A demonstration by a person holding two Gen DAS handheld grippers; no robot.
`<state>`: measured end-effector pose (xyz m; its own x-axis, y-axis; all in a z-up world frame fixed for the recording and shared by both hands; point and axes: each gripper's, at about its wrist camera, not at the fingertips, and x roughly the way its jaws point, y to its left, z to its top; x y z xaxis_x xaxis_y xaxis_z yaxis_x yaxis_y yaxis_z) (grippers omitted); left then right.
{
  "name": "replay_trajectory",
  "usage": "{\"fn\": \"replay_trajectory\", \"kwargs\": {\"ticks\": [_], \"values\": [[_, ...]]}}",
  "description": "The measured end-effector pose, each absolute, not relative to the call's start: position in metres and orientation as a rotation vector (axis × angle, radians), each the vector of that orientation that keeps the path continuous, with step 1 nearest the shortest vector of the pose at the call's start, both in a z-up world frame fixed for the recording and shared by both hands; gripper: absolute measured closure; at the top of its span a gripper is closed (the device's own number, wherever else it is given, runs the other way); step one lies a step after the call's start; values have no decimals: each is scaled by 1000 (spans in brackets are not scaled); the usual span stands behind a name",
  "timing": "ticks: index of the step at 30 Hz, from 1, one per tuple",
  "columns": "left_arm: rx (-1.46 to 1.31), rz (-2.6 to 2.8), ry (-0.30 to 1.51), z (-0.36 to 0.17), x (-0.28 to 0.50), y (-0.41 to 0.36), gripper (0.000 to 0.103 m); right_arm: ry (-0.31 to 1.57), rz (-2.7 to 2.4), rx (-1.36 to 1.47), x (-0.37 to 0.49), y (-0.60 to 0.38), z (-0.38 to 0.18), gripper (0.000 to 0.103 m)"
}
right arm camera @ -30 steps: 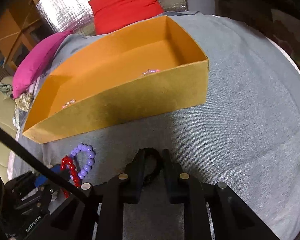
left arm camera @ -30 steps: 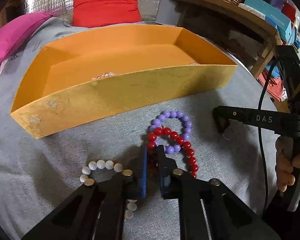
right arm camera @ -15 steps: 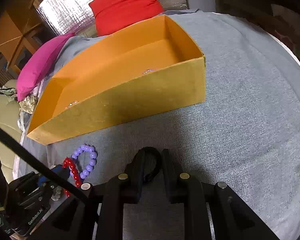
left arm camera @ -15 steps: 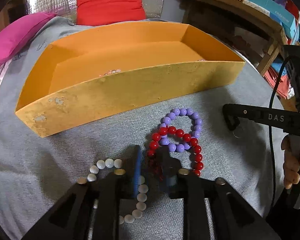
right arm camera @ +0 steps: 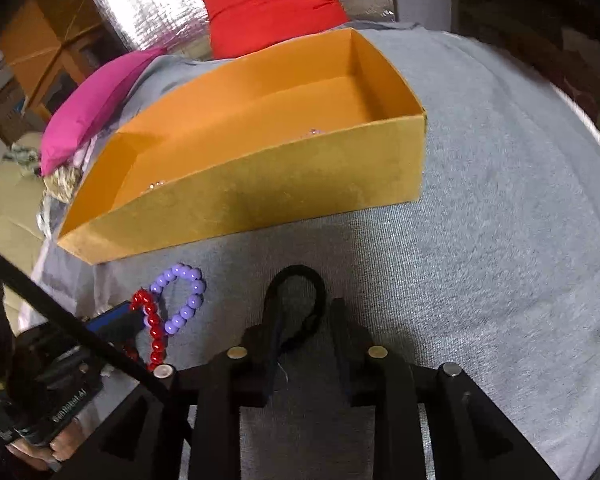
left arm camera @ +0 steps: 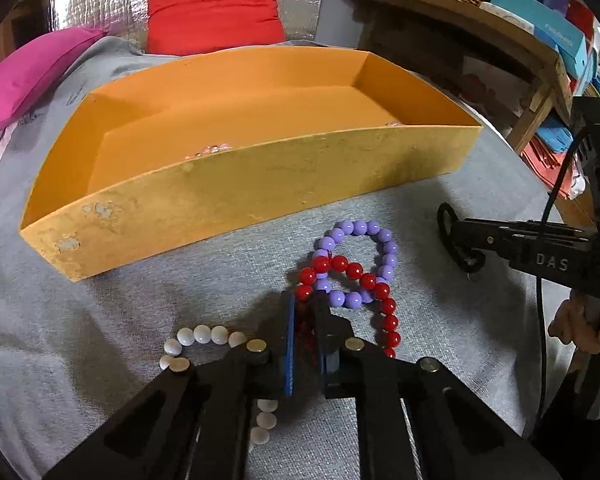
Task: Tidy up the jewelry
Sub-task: 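Grasp the red bead bracelet with the left tool while the right tool lifts the black hair tie, then carry the red bead bracelet and black hair tie over the orange box with both tools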
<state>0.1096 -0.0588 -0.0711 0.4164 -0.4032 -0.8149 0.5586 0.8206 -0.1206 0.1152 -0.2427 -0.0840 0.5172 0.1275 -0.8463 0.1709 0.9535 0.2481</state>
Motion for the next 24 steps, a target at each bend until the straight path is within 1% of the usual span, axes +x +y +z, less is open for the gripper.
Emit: {"fn": "replay_trajectory", "kwargs": {"ticks": [3, 16, 24], "values": [[166, -612, 949, -63, 105, -57, 94, 1021, -28, 325, 113, -243, -82, 94], [78, -614, 854, -29, 92, -25, 94, 904, 56, 350, 100, -243, -54, 94], [71, -550, 800, -16, 88, -8, 94, 855, 120, 334, 101, -228, -43, 94]]}}
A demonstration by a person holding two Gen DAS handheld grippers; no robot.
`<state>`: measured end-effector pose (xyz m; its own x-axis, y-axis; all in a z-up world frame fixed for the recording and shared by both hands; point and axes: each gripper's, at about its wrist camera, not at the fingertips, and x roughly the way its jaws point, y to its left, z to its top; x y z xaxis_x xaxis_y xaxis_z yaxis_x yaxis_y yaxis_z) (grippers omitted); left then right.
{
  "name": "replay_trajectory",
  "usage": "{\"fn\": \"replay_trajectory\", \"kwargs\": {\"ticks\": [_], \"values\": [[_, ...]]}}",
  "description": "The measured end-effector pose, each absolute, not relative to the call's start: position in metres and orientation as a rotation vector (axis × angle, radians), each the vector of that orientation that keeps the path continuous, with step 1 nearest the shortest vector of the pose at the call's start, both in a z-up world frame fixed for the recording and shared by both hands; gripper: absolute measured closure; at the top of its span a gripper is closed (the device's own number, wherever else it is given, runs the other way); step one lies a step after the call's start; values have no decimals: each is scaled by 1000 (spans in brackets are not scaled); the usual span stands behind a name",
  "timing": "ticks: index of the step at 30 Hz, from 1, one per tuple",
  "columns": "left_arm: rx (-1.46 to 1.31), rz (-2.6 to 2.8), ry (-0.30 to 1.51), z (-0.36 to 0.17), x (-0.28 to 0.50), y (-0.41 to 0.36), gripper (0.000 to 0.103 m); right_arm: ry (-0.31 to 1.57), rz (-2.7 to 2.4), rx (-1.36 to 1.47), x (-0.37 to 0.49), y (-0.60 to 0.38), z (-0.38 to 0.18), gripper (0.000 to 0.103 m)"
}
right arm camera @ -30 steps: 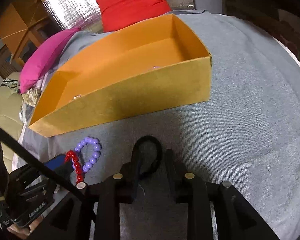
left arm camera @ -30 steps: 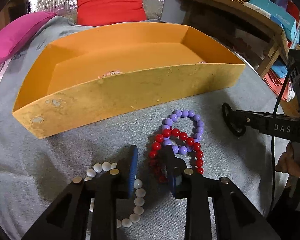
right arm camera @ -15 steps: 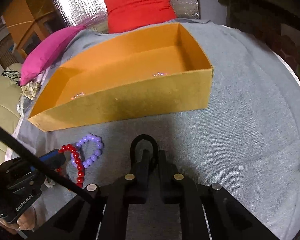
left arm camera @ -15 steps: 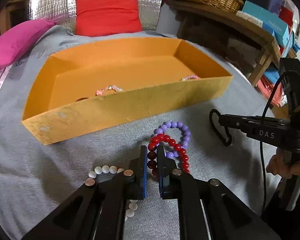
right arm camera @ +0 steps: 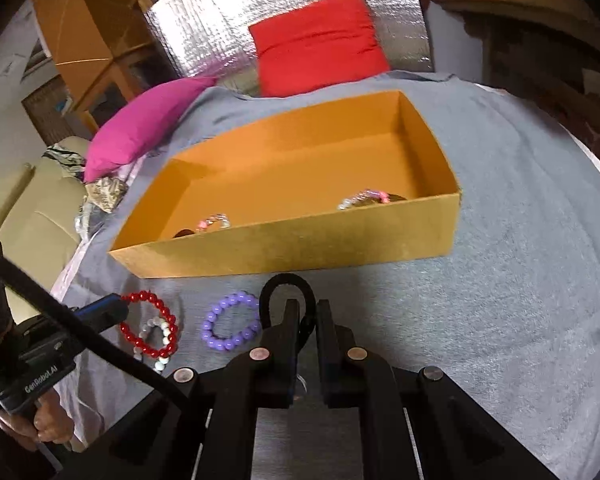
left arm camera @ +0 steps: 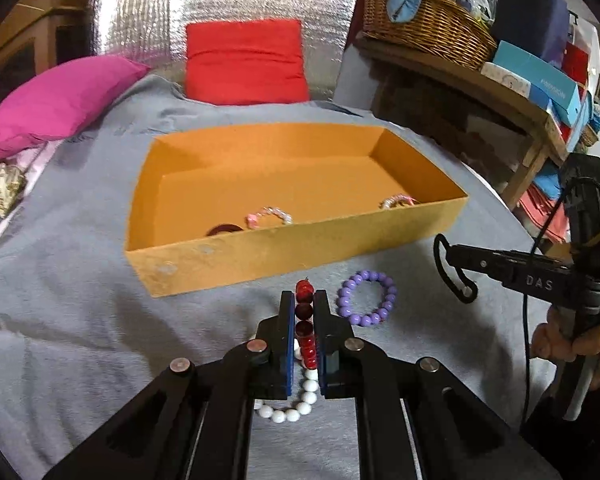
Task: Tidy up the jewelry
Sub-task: 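Carry the red bead bracelet and black hair tie over the orange box with both tools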
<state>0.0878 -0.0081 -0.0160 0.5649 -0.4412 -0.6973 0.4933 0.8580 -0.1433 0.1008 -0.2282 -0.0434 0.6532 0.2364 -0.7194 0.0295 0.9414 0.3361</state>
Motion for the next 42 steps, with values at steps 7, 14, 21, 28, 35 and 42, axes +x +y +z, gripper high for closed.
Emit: {"fn": "replay_trajectory", "kwargs": {"ticks": [7, 14, 21, 28, 35, 42], "values": [[75, -504, 746, -5, 85, -5, 94, 804, 163, 315, 102, -210, -37, 94], [80, -457, 711, 3, 84, 3, 94, 763, 172, 326, 101, -202, -32, 94], [82, -409, 679, 11, 83, 9, 94, 724, 191, 347, 102, -193, -26, 94], [92, -379, 651, 15, 83, 10, 94, 677, 217, 356, 103, -183, -19, 94], [85, -363, 626, 20, 84, 10, 94, 623, 228, 358, 102, -181, -11, 94], [35, -379, 531, 38, 89, 11, 94, 521, 196, 358, 104, -187, 5, 94]]}}
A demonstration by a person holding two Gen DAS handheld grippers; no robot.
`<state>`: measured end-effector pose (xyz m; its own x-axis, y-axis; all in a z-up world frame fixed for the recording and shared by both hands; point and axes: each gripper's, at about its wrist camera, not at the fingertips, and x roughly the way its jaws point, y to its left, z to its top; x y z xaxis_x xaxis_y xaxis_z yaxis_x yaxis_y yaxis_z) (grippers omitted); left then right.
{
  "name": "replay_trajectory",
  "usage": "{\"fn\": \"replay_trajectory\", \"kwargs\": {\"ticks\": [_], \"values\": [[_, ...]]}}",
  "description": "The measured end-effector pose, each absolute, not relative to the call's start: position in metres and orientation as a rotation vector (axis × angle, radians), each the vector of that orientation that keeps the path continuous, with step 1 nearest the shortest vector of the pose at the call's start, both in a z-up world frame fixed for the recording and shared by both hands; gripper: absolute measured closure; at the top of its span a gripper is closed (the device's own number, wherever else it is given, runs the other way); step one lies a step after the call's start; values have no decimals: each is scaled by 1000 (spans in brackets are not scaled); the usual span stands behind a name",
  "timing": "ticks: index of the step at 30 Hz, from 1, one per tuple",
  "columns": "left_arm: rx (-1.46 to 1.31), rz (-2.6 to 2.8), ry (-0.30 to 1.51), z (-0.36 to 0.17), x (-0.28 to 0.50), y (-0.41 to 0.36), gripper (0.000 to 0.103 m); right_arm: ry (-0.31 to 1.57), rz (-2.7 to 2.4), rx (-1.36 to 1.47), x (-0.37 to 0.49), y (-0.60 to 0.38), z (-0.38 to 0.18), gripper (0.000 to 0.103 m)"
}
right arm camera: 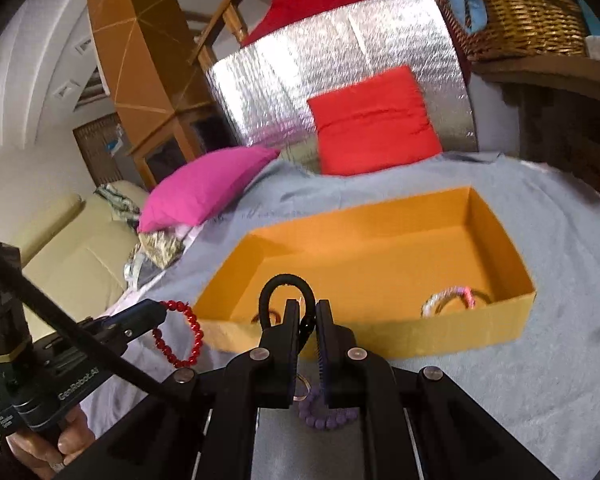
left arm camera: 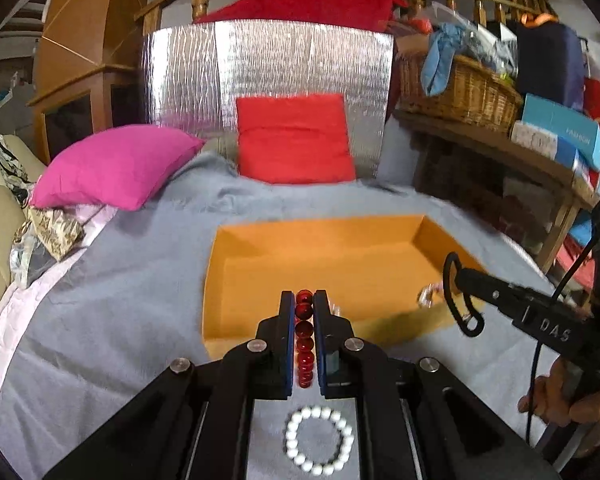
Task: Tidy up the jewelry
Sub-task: 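Carry the red bead bracelet and black hair tie over the orange box with both tools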
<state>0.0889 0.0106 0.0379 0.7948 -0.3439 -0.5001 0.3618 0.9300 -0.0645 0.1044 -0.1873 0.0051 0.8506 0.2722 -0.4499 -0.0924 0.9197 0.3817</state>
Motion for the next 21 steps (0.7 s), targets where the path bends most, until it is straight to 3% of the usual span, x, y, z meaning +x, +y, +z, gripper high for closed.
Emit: {"fn": "replay_trajectory", "kwargs": {"ticks": [9, 21], "values": [[-32, -379, 476, 49, 120, 0, 94, 464, 146, 411, 128, -201, 13, 94], [17, -358, 544, 27, 181, -22, 94, 511, 103, 465, 171, -225, -3, 94]]}}
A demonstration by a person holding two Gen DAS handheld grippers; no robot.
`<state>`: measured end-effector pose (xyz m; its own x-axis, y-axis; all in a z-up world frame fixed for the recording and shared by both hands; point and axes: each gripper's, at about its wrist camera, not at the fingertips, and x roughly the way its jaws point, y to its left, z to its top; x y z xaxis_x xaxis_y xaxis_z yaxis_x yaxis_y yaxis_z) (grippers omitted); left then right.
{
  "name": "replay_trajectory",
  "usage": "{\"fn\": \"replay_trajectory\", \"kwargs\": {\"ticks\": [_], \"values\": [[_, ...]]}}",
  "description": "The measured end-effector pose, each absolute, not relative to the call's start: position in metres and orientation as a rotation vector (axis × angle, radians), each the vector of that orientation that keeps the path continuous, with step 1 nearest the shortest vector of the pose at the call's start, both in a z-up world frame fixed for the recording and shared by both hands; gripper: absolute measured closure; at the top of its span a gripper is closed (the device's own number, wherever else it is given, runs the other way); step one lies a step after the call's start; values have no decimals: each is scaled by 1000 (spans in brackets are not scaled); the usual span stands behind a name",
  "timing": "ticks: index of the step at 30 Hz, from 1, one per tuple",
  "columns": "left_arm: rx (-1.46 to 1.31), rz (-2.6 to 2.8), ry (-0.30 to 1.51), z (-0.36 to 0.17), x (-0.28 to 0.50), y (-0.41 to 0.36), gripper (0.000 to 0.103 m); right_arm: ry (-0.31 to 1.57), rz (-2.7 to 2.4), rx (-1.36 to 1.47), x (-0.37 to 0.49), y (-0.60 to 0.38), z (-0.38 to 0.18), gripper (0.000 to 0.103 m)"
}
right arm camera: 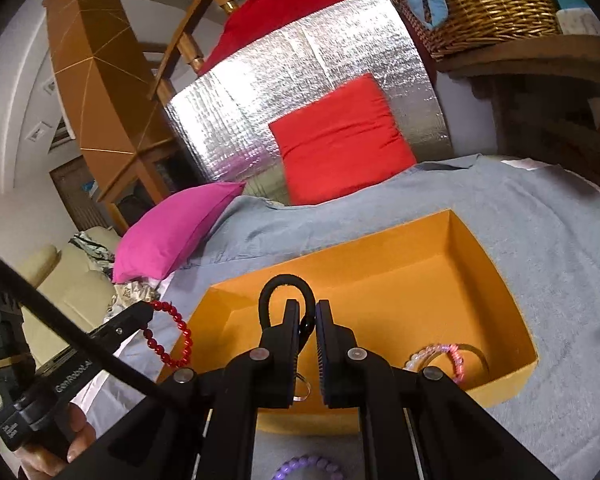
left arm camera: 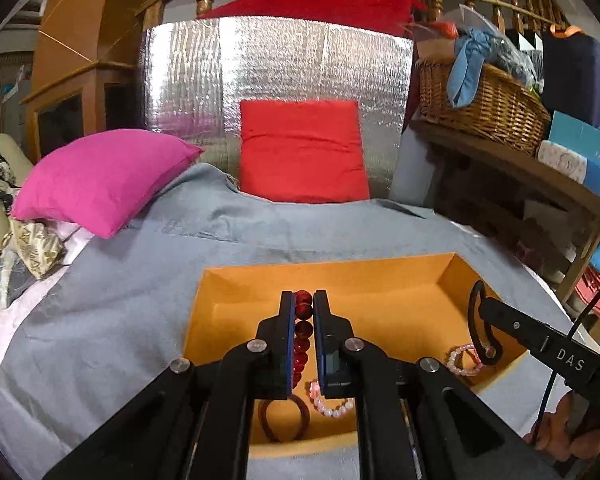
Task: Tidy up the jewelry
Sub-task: 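Carry the red bead bracelet and black hair tie over the orange box with both tools, then lower both items into the orange box and open both tools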
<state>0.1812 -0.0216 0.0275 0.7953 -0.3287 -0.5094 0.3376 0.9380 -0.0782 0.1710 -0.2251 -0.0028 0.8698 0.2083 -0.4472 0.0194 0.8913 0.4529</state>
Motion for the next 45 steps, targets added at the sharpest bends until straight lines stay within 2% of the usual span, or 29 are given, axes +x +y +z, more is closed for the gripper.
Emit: {"fn": "replay_trajectory", "kwargs": {"ticks": [7, 22, 45], "values": [[42, -341, 650, -2, 204, -37, 94, 577, 85, 452, 194, -225, -15, 94], [144, -348, 579, 10, 176, -67, 94, 595, 66, 442, 192, -226, -22, 94], [167, -393, 602, 2, 171, -83, 94, 640, 27, 477, 197, -238, -37, 94]]}}
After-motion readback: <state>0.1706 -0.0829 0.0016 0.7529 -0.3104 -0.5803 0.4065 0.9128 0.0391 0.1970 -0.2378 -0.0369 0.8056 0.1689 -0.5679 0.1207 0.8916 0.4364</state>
